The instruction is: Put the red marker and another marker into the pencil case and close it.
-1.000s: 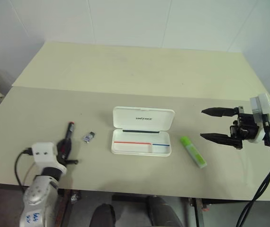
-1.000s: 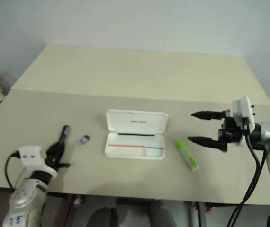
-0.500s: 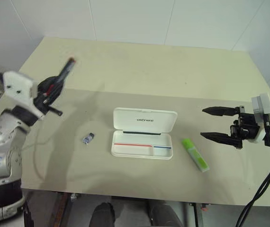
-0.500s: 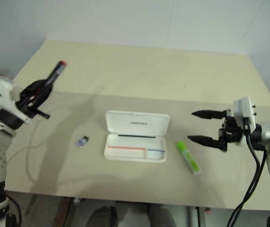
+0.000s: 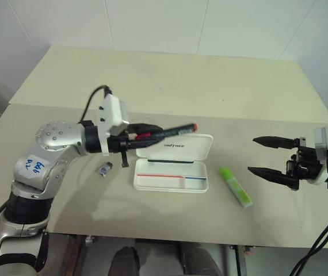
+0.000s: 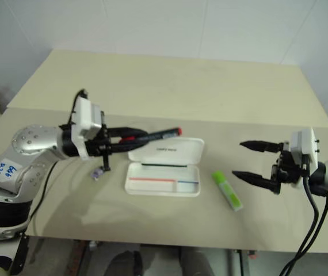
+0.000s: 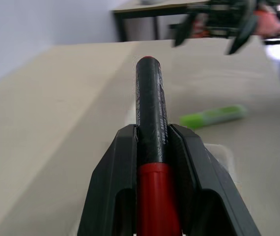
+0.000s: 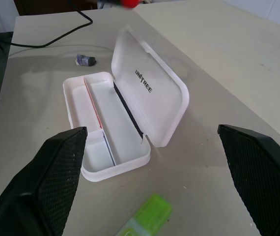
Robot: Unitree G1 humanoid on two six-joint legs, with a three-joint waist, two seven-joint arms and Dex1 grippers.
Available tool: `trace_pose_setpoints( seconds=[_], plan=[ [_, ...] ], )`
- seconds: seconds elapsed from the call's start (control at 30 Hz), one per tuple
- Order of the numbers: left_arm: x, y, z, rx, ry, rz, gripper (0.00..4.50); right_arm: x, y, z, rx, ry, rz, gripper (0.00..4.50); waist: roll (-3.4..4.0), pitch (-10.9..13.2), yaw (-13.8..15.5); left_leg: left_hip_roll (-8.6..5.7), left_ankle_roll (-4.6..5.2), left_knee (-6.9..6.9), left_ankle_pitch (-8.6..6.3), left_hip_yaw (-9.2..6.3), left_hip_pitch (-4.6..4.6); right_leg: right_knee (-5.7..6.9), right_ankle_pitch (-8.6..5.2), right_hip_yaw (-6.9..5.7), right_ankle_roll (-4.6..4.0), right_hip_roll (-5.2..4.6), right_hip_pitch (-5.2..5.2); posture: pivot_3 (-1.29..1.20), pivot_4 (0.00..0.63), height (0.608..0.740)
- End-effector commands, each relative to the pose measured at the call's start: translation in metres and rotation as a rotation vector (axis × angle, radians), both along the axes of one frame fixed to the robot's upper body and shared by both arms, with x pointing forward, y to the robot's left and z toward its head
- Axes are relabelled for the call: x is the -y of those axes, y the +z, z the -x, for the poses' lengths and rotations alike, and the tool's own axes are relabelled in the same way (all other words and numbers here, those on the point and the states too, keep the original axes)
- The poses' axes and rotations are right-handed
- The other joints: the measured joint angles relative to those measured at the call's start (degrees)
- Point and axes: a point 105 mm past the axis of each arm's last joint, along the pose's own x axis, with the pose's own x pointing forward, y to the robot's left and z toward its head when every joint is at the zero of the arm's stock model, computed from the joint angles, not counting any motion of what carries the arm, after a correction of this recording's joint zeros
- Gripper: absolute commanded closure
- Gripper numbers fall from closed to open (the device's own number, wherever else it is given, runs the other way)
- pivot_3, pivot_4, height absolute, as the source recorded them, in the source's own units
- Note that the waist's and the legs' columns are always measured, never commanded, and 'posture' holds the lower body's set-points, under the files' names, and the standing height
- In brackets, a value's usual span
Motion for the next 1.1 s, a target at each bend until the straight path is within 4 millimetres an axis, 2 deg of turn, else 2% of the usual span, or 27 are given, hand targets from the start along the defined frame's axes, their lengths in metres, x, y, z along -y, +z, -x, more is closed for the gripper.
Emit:
trace_pose_setpoints(
  seconds=[0.03,0.27,0.57,0.97,1.1],
  plan=[
    [0.011,-0.01,0.009,0.015,-0.096,-0.08,3.88,0.002,0.013,0.007,0.06,-0.017,-0.007,0.0,0.0,0.0,0.0,0.0,0.0,0.02,0.0,0.0,0.02,0.01,0.0,0.0,0.0,0.0,0.02,0.0,0.15,0.74],
    [0.014,-0.042,-0.007,0.048,-0.103,-0.228,3.88,0.007,0.012,0.016,0.055,-0.05,-0.008,0.0,0.0,0.0,0.1,-0.03,0.03,0.1,0.0,-0.02,0.03,0.01,0.02,0.06,0.02,0.0,0.07,0.0,0.15,0.74],
    [0.029,-0.055,-0.015,0.081,-0.088,-0.231,3.88,0.009,0.008,0.028,0.027,-0.067,0.001,0.0,-0.01,0.0,0.4,-0.03,0.06,0.09,-0.02,-0.02,0.0,0.0,0.01,0.07,0.04,0.0,0.05,0.0,0.15,0.74],
    [0.036,-0.071,-0.026,0.097,-0.007,-0.251,3.88,0.009,0.008,0.025,0.036,-0.09,0.0,0.0,-0.01,0.0,0.3,-0.03,0.08,0.15,-0.01,-0.03,0.01,0.08,0.02,0.09,0.05,0.0,0.05,0.0,0.15,0.74],
    [0.037,-0.072,-0.023,0.086,-0.018,-0.246,3.88,0.009,0.009,0.024,0.039,-0.095,0.0,0.0,-0.01,0.0,0.3,-0.03,0.08,0.15,-0.01,-0.03,0.01,0.08,0.02,0.09,0.05,0.0,0.05,0.0,0.15,0.74]
  ],
)
